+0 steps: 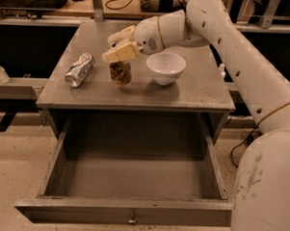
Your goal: Pick orange can from top drawer and place on counter
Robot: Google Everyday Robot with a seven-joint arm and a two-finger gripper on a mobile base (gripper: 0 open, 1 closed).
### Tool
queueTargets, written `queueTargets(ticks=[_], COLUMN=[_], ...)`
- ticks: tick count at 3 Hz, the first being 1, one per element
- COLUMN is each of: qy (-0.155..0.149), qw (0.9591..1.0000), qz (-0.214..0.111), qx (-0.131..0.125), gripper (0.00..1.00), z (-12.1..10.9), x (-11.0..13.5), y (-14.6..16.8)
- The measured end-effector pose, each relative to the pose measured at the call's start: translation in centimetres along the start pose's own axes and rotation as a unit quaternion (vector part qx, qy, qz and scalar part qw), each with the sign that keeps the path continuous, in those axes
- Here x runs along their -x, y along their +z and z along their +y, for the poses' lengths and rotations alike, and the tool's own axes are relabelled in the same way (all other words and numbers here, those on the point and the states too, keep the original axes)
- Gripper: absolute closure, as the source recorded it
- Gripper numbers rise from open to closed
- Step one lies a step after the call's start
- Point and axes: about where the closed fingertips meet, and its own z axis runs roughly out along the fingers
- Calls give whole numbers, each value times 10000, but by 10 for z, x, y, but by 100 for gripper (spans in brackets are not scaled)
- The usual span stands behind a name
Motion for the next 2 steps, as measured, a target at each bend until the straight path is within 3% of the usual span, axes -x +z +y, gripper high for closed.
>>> queueTargets(ticks=[1, 2], qy=[1, 1], qw=[10000, 10000], qz=[-2, -2], qx=[25, 25], gripper=[0, 0], z=[1, 1], x=[0, 0], y=[3, 3])
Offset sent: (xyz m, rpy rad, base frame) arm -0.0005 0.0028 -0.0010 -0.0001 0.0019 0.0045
